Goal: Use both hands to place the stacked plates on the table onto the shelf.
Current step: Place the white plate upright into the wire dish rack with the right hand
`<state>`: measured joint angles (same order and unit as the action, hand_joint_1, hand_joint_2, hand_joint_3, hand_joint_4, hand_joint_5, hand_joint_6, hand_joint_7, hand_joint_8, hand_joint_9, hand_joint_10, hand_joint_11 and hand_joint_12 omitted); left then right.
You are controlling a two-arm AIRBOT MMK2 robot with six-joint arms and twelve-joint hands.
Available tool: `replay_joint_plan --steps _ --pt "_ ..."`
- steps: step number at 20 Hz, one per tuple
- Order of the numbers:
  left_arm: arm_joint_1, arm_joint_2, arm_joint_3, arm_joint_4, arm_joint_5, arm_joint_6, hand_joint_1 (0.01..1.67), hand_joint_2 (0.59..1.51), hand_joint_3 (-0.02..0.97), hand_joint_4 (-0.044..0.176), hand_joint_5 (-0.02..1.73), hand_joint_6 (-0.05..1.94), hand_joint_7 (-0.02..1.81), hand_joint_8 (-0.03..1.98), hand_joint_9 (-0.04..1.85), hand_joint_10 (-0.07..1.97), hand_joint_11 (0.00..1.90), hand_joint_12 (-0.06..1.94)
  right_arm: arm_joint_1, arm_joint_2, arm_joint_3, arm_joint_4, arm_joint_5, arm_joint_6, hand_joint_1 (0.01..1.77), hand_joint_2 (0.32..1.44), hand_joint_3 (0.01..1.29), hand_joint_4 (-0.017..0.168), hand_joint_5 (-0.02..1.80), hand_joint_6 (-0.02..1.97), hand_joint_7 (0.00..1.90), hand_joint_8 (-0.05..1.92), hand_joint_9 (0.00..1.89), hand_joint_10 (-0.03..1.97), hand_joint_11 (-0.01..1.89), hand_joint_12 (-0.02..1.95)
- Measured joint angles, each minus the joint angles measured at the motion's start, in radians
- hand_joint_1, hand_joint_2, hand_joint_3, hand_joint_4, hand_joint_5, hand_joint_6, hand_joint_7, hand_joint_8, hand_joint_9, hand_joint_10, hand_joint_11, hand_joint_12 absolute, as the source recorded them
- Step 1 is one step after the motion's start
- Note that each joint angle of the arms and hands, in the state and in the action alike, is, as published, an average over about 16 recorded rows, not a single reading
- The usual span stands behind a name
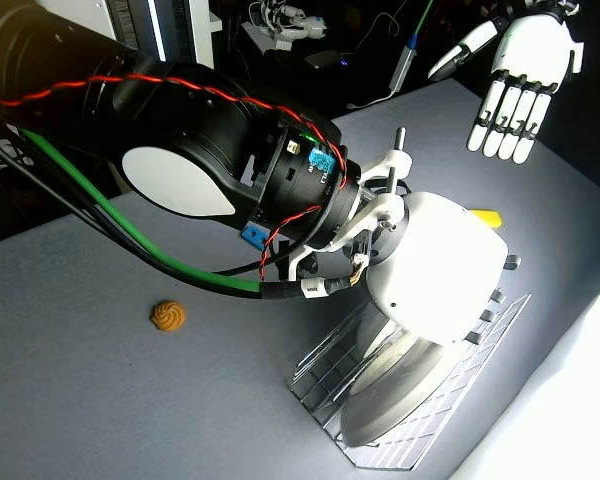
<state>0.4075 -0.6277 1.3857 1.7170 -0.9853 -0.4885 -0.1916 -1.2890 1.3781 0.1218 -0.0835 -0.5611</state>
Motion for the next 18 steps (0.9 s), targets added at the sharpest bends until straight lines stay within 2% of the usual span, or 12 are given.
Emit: replay_joint_plan --steps 12,18 --pt "-0.001 0.000 0.000 0.001 0.000 0.000 0.01 1.022 0.007 0.002 0.02 0.02 0.01 0.00 0.02 -0.07 0.02 0.01 -0.012 -0.007 0.000 -0.003 0.014 -0.006 1.33 0.96 0.02 -0.010 0.98 0.64 1.17 0.56 1.23 0.41 0.85 1.28" --pt "-0.001 0.000 0.000 0.002 0.000 0.000 0.01 1.022 0.007 0.003 0.02 0.02 0.01 0.00 0.02 -0.07 0.02 0.01 -0.010 -0.007 0.000 -0.003 0.016 -0.011 1.32 0.97 0.02 -0.009 0.98 0.65 1.16 0.55 1.25 0.30 0.83 1.25"
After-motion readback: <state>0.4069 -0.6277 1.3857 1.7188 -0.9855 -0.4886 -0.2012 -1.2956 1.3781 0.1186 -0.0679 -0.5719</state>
